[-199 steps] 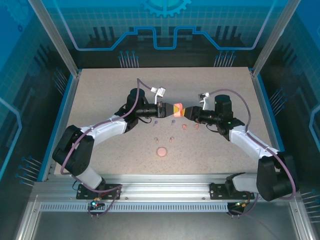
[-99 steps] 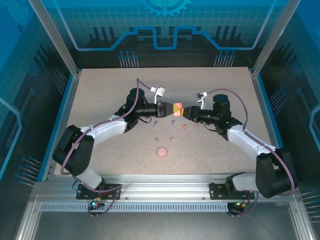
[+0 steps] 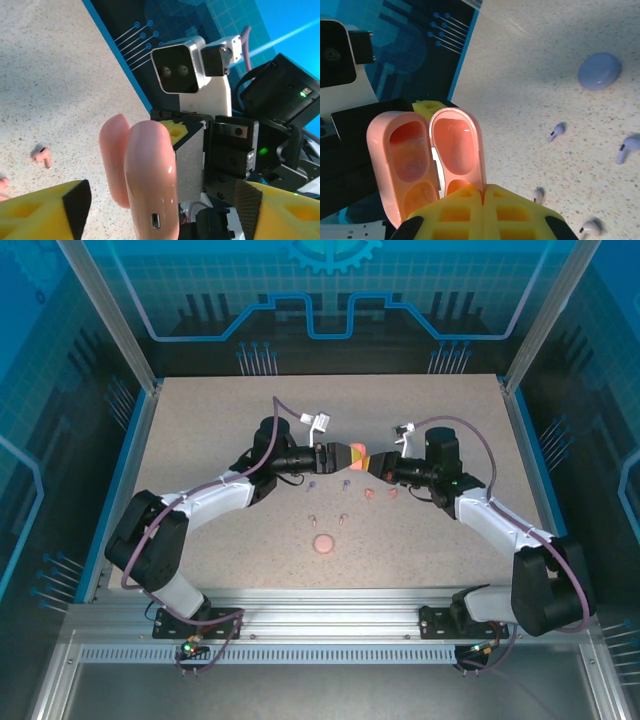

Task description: Insert wireless bluetooth earbuds into charging case

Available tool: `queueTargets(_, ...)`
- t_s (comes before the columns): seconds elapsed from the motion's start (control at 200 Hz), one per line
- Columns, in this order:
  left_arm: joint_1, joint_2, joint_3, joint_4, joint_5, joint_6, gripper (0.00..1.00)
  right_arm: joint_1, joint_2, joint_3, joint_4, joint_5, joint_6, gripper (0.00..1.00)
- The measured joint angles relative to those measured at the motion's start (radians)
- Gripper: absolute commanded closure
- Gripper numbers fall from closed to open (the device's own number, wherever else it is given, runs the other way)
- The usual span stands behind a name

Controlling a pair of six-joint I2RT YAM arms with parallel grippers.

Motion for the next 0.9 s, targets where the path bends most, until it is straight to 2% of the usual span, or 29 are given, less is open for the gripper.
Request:
queueTargets(0.085, 0.018, -0.012, 0.000, -0.042, -0.010, 0.025, 0.02, -0.002, 0.000, 0.027, -0.069, 0.033, -0.029, 1.00)
queueTargets(0.245, 0.077, -0.048, 0.048, -0.199, -0.005, 0.108, 0.01, -0.004, 0.003, 0.108, -0.203, 0.086, -0.109, 1.00)
queueTargets(0.45, 0.131, -0.041, 0.258, -0.499, 0.058, 0.321, 0.01, -0.004, 0.066, 0.301, -0.397, 0.135, -0.291, 1.00)
queueTargets(0.615, 0.138, 0.056, 0.500, -0.806, 0.125, 0.553, 0.02, -0.005, 0.148, 0.444, -0.552, 0.146, -0.467, 1.00)
queueTargets(0.68, 0.138, 0.109, 0.586, -0.922, 0.146, 0.632, 0.06, -0.005, 0.174, 0.481, -0.607, 0.145, -0.532, 1.00)
queueTargets(0.815, 0.138, 0.252, 0.764, -1.160, 0.179, 0.789, 0.23, -0.009, 0.231, 0.558, -0.703, 0.138, -0.656, 1.00)
queueTargets(0.9, 0.138, 0.336, 0.860, -1.282, 0.194, 0.870, 0.29, -0.011, 0.266, 0.595, -0.742, 0.124, -0.717, 1.00)
